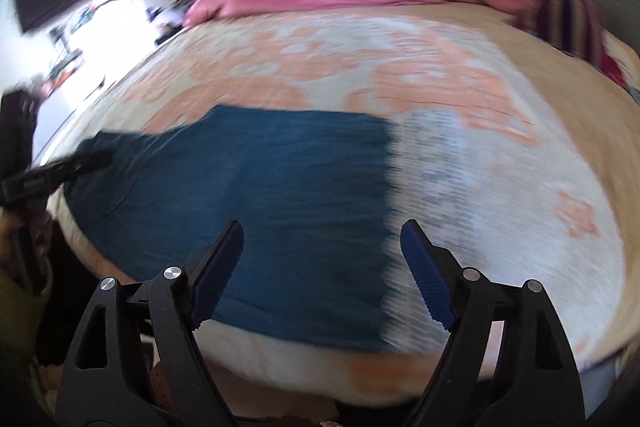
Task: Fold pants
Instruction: 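Open both grippers to release the straightened pants and hover above them, then move both open grippers over the pants toward the lace-trimmed edge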
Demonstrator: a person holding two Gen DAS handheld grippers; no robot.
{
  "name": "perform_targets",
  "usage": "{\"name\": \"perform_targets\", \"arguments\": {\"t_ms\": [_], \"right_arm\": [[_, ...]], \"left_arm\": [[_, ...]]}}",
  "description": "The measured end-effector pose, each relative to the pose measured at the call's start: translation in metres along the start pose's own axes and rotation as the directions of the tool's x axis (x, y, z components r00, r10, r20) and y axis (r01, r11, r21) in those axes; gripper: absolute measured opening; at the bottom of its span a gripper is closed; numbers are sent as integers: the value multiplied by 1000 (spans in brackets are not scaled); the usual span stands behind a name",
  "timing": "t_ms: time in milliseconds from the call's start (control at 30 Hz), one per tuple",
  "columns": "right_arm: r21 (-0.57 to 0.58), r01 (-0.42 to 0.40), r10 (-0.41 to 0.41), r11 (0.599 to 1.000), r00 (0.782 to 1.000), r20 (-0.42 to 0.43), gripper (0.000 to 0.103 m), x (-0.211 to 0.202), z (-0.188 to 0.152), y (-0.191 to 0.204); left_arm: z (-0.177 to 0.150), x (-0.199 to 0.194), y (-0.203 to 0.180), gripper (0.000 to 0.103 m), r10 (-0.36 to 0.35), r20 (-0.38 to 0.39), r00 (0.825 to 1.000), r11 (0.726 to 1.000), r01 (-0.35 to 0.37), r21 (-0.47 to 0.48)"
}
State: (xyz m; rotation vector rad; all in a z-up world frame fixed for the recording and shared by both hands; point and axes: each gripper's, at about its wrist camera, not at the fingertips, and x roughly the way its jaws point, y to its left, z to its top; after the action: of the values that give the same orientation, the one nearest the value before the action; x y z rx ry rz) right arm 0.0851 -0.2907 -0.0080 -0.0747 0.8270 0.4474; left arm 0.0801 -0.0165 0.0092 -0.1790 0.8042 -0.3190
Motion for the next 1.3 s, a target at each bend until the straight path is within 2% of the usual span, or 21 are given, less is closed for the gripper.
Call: {"name": "perform_targets", "arguments": {"t_ms": [100, 167, 200, 233, 300, 400, 467, 700, 733, 833, 900, 1033, 1167, 1200, 1300], "right_arm": [[-75, -10, 5, 997, 998, -62, 75, 39, 14, 27], [-111, 1, -11, 994, 996, -83, 77, 51, 18, 36], [-128, 18, -30, 992, 995, -92, 79, 57, 19, 37], [-144, 52, -67, 988, 992, -107, 83, 63, 17, 34], [-126, 110, -126, 986, 983, -130, 86, 70, 14, 21], [-39, 125, -129, 991, 984, -124, 87, 63, 9, -7], [-2, 96, -96, 995, 989, -111, 85, 56, 6, -19], [11, 97, -96, 995, 991, -88, 87, 55, 5, -17], [39, 79, -76, 996, 995, -67, 88, 47, 5, -17], [91, 23, -22, 996, 1000, -11, 90, 22, 0, -17], [91, 22, -21, 996, 1000, -3, 91, 12, -5, -12], [26, 13, -13, 1000, 1000, -27, 91, 5, -18, 10], [6, 66, -65, 998, 991, -117, 91, 17, -28, 13], [23, 87, -82, 996, 985, -150, 91, 21, -34, 6], [64, 49, -39, 997, 989, -140, 91, 20, -40, -3]], "left_arm": [[9, 25, -6, 76, -52, -36, 998, 999, 51, -14], [12, 44, -1, 79, -54, -69, 996, 998, 53, -25], [12, 53, 3, 79, -24, -84, 996, 999, 22, -26], [10, 61, 9, 79, 39, -99, 994, 999, -40, -14], [6, 64, 20, 79, 119, -100, 988, 993, -120, -4], [0, 54, 39, 79, 93, -68, 993, 995, -95, -30], [-5, 47, 46, 79, 94, -53, 994, 995, -95, -27], [-7, 44, 46, 79, 130, -47, 990, 992, -130, 10], [-7, 38, 45, 80, 137, -54, 989, 991, -137, 5], [-10, 18, 36, 95, 149, -49, 988, 989, -148, 17], [-15, 7, 31, 95, 152, -42, 988, 988, -150, 39], [-37, -6, 15, 95, 180, -53, 982, 978, -173, 114], [-57, 3, 16, 95, 258, -115, 959, 955, -234, 183], [-60, 3, 19, 95, 264, -115, 958, 953, -240, 187], [-61, 0, 28, 95, 235, -110, 966, 964, -217, 155]]}}
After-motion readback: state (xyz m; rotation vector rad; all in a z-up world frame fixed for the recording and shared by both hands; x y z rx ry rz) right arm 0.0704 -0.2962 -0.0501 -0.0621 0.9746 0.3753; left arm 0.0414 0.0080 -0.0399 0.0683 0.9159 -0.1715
